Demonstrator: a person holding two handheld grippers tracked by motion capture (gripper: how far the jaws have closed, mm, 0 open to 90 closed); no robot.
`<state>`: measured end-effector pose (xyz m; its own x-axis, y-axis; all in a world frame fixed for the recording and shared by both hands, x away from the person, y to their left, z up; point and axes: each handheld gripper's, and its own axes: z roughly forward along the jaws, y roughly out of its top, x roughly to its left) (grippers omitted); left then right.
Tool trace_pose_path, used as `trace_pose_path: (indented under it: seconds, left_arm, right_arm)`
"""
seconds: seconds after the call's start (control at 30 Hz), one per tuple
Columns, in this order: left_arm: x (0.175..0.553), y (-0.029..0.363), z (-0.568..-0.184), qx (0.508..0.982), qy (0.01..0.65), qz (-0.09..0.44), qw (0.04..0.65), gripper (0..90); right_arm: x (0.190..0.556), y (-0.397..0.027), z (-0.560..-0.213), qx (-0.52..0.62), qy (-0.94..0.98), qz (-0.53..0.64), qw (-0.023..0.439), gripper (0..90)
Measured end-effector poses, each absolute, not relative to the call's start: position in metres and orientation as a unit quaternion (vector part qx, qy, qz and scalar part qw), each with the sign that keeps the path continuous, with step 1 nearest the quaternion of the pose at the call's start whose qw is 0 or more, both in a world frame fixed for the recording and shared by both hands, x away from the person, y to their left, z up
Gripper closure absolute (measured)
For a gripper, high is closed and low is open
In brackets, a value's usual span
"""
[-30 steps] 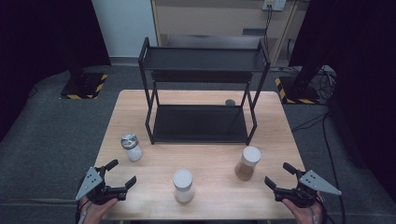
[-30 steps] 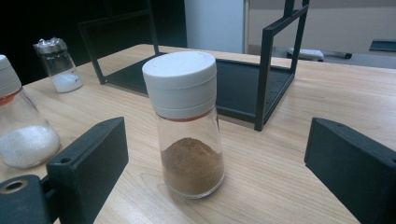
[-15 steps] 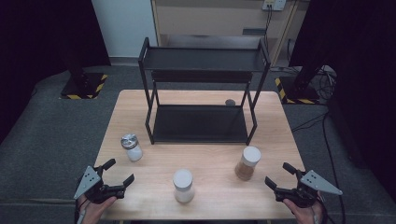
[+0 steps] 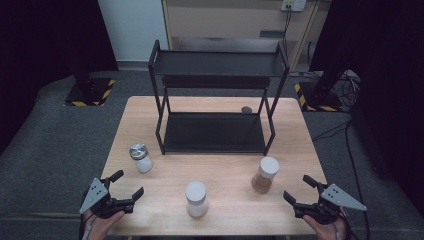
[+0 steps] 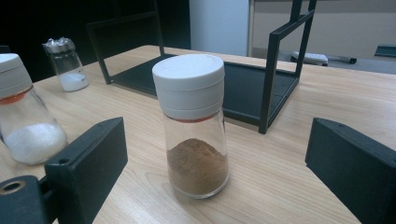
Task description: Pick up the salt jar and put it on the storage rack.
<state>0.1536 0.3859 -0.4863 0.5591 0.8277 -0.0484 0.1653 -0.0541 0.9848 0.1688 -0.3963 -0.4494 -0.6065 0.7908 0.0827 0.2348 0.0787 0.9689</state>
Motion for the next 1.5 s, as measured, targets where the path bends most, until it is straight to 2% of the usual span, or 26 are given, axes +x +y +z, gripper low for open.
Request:
trace_pose_path:
  seconds: [0.37, 1.1, 1.5]
  left_arm:
    - [0.154, 0.384, -0.478, 0.666, 0.375, 0.285, 0.578, 0.3]
    - [0.152, 0.392, -0.437, 0.676, 0.38, 0.301, 0.555, 0.2]
    - [0.168, 0.394, -0.423, 0.688, 0.386, 0.302, 0.535, 0.3]
  right_arm:
    - [0.169, -0.395, -0.449, 0.372, 0.694, 0.566, 0.245, 6.1]
    - [0.169, -0.394, -0.449, 0.372, 0.695, 0.564, 0.247, 6.3]
    - [0.167, -0.395, -0.449, 0.376, 0.693, 0.563, 0.247, 6.4]
